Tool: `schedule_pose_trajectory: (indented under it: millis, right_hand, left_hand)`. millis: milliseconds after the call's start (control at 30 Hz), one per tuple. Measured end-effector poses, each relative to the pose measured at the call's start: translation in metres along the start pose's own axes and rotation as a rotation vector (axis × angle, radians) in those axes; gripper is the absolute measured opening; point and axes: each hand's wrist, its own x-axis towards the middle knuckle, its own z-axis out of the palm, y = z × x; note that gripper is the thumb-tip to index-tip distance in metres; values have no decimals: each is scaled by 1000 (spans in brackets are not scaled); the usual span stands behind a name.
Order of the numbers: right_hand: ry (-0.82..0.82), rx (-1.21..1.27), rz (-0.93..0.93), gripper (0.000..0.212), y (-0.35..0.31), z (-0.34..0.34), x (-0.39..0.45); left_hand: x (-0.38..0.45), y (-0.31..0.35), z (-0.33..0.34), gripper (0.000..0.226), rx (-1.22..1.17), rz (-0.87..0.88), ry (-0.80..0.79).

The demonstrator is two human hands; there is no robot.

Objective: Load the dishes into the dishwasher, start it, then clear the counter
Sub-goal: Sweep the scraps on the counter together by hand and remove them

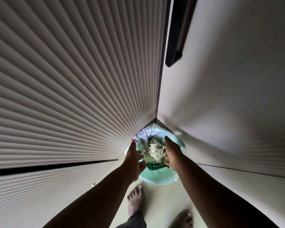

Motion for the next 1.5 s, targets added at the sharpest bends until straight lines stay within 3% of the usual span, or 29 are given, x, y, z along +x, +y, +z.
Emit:
schedule_pose_trajectory:
  millis: [267, 500, 600, 733, 900, 1033, 1200, 1300, 1333, 1400, 1433, 1500]
  right_hand:
    - [-46, 93, -36, 47, -21, -28, -76]
    - [31, 146, -111, 31, -44, -45, -197]
    - [-20, 151, -124, 17, -53, -56, -262]
    - [-128, 171, -188, 16, -64, -66, -348]
    - [-135, 207, -411, 26, -114, -67, -436]
    - [-120, 150, -557, 22, -148, -75, -486]
    - [83, 17, -757, 21, -182, -98, -508]
    - [465, -436, -1041, 14, -190, -120, -501]
    - [595, -599, -1064, 23, -189, -129, -495]
    - [739, -821, -979, 75, -187, -146, -475]
    - [760, -878, -910, 101, -185, -153, -465]
    - [740, -891, -799, 132, -184, -161, -450]
  left_hand:
    - [-79, 12, -1, 76, 60, 1, -40]
    - [-196, 28, -8, 71, 167, 45, -76]
    - [-255, 40, -8, 66, 242, 123, -110]
    - [-335, 65, 6, 59, 279, 256, -206]
    - [-413, 101, 41, 52, 396, 593, -336]
    - [-459, 135, 48, 48, 478, 741, -419]
    - [-488, 184, 42, 38, 641, 986, -530]
    - [-485, 208, 45, 38, 895, 1165, -443]
    - [-480, 217, 47, 45, 1021, 1241, -386]
    - [-464, 231, 53, 65, 1325, 1365, -224]
    - [-455, 238, 56, 78, 1487, 1391, -134]
    - [-440, 247, 64, 105, 1716, 1387, 12]
